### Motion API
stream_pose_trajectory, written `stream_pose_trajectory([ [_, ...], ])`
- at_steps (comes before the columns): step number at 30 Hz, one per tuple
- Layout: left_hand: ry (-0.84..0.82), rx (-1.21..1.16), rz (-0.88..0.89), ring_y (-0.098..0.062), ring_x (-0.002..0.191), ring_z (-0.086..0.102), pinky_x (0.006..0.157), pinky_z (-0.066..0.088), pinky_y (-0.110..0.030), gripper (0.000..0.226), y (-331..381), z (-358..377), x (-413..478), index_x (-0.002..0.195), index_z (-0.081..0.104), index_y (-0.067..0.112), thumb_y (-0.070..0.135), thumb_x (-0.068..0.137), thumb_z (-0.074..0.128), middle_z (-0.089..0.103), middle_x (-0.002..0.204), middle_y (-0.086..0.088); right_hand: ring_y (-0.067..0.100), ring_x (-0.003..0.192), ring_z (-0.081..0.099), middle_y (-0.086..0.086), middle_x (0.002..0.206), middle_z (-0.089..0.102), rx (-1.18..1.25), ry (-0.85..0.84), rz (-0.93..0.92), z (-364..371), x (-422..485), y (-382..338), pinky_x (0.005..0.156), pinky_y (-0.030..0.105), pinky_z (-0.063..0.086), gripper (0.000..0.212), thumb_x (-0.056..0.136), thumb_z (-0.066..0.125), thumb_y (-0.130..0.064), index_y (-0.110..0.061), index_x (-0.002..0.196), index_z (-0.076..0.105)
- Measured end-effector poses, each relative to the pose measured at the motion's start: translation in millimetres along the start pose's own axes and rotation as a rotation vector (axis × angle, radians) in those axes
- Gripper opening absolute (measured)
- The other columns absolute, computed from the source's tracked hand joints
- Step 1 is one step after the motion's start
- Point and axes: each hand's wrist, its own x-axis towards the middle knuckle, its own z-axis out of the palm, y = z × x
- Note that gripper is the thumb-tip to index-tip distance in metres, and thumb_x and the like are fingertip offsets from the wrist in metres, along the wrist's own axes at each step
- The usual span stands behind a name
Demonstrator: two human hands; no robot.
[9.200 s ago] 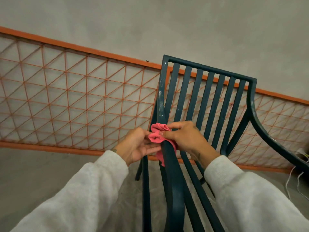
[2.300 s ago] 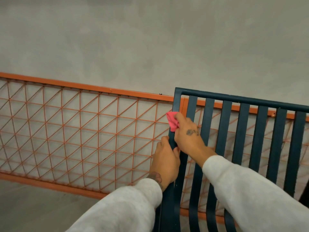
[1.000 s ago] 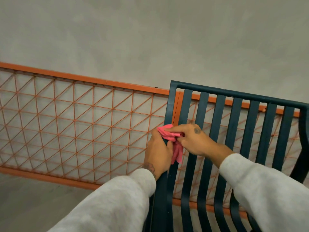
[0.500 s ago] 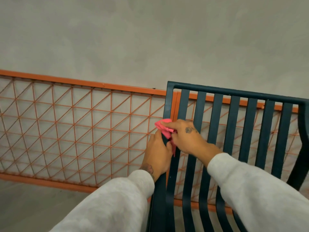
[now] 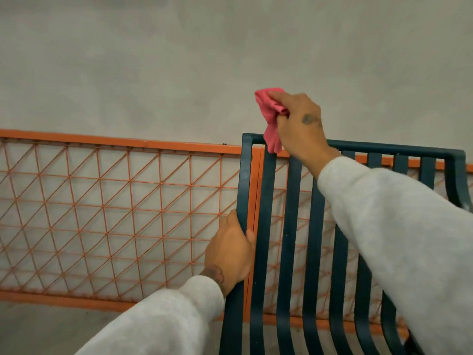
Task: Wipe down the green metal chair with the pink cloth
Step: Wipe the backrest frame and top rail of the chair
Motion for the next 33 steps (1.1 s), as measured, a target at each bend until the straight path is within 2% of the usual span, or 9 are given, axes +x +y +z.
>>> stream_pose_trajectory([
  [2, 0.001, -0.003, 0.003, -0.012, 0.084, 0.055, 0.081, 0.051, -0.034, 0.025, 0.4, -0.4, -0.7, 0.123, 0.047, 0.025, 0.034, 0.1, 0.047, 0.054, 0.105, 0.008, 0.022, 0.101, 0.055, 0.004, 0.119, 0.044, -0.122, -0.051, -0.067, 15.0, 12.4, -1.7, 0.07, 0.006, 0.046, 0.052, 0.094, 0.043, 0.002, -0.028, 0.135, 0.055],
  [4, 0.012, 0.013, 0.002, -0.017, 0.086, 0.057, 0.082, 0.053, -0.039, 0.024, 0.2, -0.8, -1.2, 0.122, 0.047, 0.025, 0.035, 0.099, 0.047, 0.055, 0.106, 0.005, 0.03, 0.107, 0.052, 0.006, 0.121, 0.039, -0.239, -0.21, -0.068, 34.9, 14.6, -1.1, 0.082, 0.028, 0.055, 0.053, 0.091, 0.049, 0.005, -0.026, 0.132, 0.057],
  [6, 0.017, 0.016, 0.0, -0.018, 0.085, 0.057, 0.082, 0.053, -0.041, 0.023, 0.4, -1.0, -1.1, 0.119, 0.047, 0.025, 0.036, 0.099, 0.048, 0.054, 0.104, 0.006, 0.032, 0.116, 0.042, 0.008, 0.127, 0.041, -0.448, -0.346, -0.108, 52.9, 9.1, -4.4, 0.098, 0.038, 0.045, 0.054, 0.088, 0.054, 0.003, -0.028, 0.132, 0.058],
  [11, 0.008, 0.017, -0.002, -0.021, 0.088, 0.06, 0.082, 0.054, -0.046, 0.022, -2.1, -0.3, -0.3, 0.118, 0.047, 0.025, 0.036, 0.099, 0.048, 0.057, 0.105, 0.003, 0.031, 0.119, 0.034, 0.005, 0.131, 0.041, -0.482, -0.36, -0.149, 68.7, -21.9, -5.2, 0.1, 0.032, 0.032, 0.052, 0.085, 0.056, 0.003, -0.026, 0.128, 0.064],
  [17, -0.007, 0.015, 0.005, -0.028, 0.093, 0.062, 0.08, 0.053, -0.049, 0.026, -0.9, -2.6, -2.7, 0.118, 0.049, 0.02, 0.032, 0.095, 0.048, 0.06, 0.108, -0.003, 0.024, 0.114, 0.035, -0.001, 0.128, 0.045, -0.323, -0.475, -0.16, 67.6, -113.7, -1.0, 0.096, 0.028, 0.031, 0.046, 0.089, 0.055, -0.004, -0.031, 0.124, 0.067],
  [20, -0.037, 0.028, -0.029, -0.028, 0.097, 0.061, 0.083, 0.052, -0.048, 0.022, -1.4, -2.7, -4.4, 0.115, 0.049, 0.017, 0.027, 0.095, 0.049, 0.058, 0.109, -0.004, 0.022, 0.106, 0.039, 0.0, 0.121, 0.046, -0.245, -0.542, -0.162, 61.2, -132.9, 5.2, 0.09, 0.025, 0.032, 0.049, 0.092, 0.055, -0.006, -0.033, 0.133, 0.06],
  [25, -0.015, 0.045, -0.032, -0.026, 0.101, 0.06, 0.086, 0.051, -0.045, 0.027, 1.9, -2.9, -4.1, 0.123, 0.048, 0.017, 0.032, 0.101, 0.044, 0.058, 0.117, -0.004, 0.024, 0.116, 0.039, 0.004, 0.13, 0.038, -0.368, -0.569, -0.182, 57.1, -101.4, 10.1, 0.102, 0.04, 0.043, 0.059, 0.088, 0.064, -0.004, -0.031, 0.139, 0.052],
  [29, -0.018, 0.024, -0.039, -0.026, 0.098, 0.06, 0.086, 0.052, -0.047, 0.03, 1.2, -1.0, -3.4, 0.127, 0.047, 0.018, 0.034, 0.102, 0.044, 0.058, 0.115, -0.003, 0.03, 0.121, 0.041, 0.007, 0.13, 0.033, -0.408, -0.507, -0.056, 60.7, -53.1, 7.5, 0.105, 0.037, 0.043, 0.072, 0.08, 0.072, 0.002, -0.032, 0.14, 0.051],
  [33, -0.014, -0.02, -0.032, -0.024, 0.093, 0.062, 0.083, 0.055, -0.047, 0.028, -2.9, -0.3, -0.4, 0.124, 0.049, 0.019, 0.033, 0.1, 0.045, 0.06, 0.11, -0.002, 0.032, 0.121, 0.041, 0.008, 0.13, 0.034, -0.38, -0.461, 0.018, 68.7, -44.0, 1.1, 0.106, 0.036, 0.04, 0.068, 0.085, 0.067, 0.001, -0.031, 0.142, 0.049],
])
